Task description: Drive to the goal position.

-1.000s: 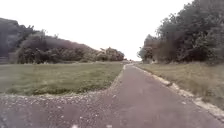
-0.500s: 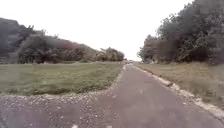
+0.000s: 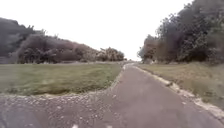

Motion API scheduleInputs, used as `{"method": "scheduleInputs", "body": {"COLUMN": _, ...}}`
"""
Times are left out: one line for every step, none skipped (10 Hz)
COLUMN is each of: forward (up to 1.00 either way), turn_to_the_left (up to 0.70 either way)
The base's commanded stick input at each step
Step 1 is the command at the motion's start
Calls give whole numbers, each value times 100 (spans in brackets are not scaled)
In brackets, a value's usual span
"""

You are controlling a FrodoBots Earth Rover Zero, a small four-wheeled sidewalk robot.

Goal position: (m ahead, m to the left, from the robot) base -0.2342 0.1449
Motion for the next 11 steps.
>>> {"method": "scheduleInputs", "body": {"forward": -98, "turn_to_the_left": 3}}
{"method": "scheduleInputs", "body": {"forward": -98, "turn_to_the_left": 3}}
{"method": "scheduleInputs", "body": {"forward": -98, "turn_to_the_left": 2}}
{"method": "scheduleInputs", "body": {"forward": -98, "turn_to_the_left": 2}}
{"method": "scheduleInputs", "body": {"forward": -98, "turn_to_the_left": 2}}
{"method": "scheduleInputs", "body": {"forward": -99, "turn_to_the_left": -20}}
{"method": "scheduleInputs", "body": {"forward": -99, "turn_to_the_left": -39}}
{"method": "scheduleInputs", "body": {"forward": -99, "turn_to_the_left": -39}}
{"method": "scheduleInputs", "body": {"forward": -99, "turn_to_the_left": -39}}
{"method": "scheduleInputs", "body": {"forward": -99, "turn_to_the_left": -39}}
{"method": "scheduleInputs", "body": {"forward": -39, "turn_to_the_left": -55}}
